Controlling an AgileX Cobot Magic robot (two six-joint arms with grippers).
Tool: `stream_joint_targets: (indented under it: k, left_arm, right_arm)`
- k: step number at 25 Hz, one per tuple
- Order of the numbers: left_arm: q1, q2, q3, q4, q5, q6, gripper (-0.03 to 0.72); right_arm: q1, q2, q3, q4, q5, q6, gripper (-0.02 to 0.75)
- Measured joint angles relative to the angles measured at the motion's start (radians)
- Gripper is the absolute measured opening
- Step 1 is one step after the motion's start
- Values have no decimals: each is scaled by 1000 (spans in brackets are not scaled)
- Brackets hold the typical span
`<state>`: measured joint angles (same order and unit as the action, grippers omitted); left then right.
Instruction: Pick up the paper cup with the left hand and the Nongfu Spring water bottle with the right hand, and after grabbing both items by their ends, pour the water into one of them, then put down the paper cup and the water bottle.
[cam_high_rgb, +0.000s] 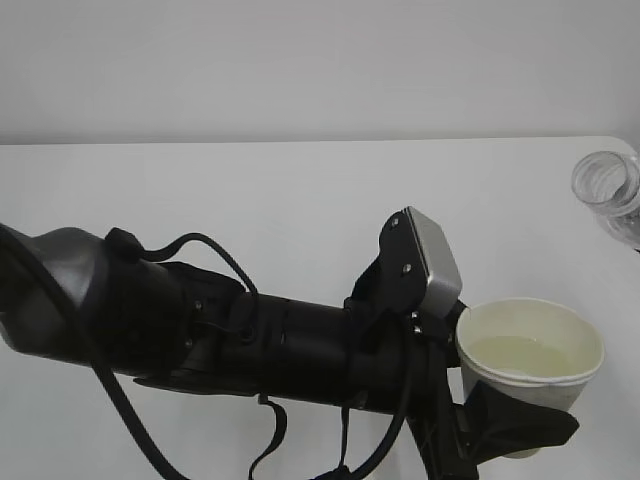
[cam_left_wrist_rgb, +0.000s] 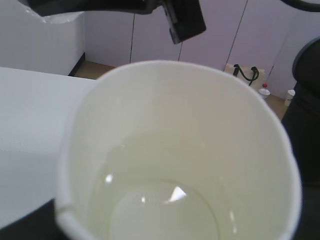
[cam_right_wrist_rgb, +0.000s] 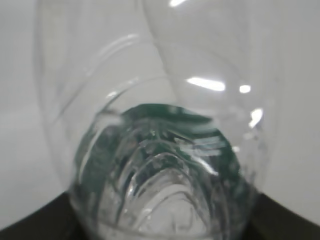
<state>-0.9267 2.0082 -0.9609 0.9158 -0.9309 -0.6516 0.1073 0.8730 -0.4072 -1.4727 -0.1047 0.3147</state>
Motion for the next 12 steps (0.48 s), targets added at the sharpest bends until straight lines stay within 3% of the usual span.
stream_joint_targets:
  k: [12]
  left_arm:
    - [0,0,0,0,-8,0,463]
  right_arm:
    - [0,0,4,95,0,105,418]
